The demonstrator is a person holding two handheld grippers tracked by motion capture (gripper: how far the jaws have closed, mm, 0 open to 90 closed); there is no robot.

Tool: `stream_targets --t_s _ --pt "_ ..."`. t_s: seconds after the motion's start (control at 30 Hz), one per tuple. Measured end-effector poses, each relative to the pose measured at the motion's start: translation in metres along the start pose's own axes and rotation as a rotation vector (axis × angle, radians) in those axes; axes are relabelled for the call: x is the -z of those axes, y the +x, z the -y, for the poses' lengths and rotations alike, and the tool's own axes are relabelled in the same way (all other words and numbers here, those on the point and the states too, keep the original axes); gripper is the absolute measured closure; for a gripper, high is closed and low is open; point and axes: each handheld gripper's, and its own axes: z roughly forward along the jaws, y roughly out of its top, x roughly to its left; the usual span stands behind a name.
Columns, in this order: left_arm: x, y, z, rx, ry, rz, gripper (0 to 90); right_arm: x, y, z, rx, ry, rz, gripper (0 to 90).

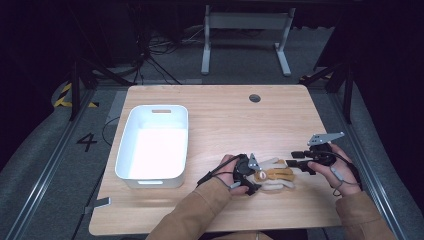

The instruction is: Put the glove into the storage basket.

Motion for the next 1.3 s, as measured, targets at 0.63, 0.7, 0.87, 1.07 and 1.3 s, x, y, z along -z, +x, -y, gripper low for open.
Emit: stream_targets --t_s 0.63,0.7,0.87,1.07,1.3 --pt "0.0052 -0.0033 0.0021 0.042 -0.014 -0.023 69.4 0.0028 -0.0001 -0.0002 -0.004 -0.014 0.008 53.6" --pt "0.0051 -0.0032 0.0024 0.046 -0.019 -0.024 70.0 0.003 -0.0004 -0.0003 -0.004 -0.016 0.008 53.5" --pt "0.0058 -0.001 0.0027 0.075 -0.023 -0.01 70.5 0.0046 -0.0023 0.0002 -0.006 -0.025 0.007 53.5" --pt "0.0062 0.0002 0.0028 0.095 -0.023 0.0 70.8 0.0059 -0.0039 0.0009 -0.015 -0.027 0.015 54.0" --pt "0.0066 0.0004 0.0035 0.111 -0.026 0.005 70.8 0.007 -0.0036 0.0005 -0.019 -0.033 0.013 54.0"
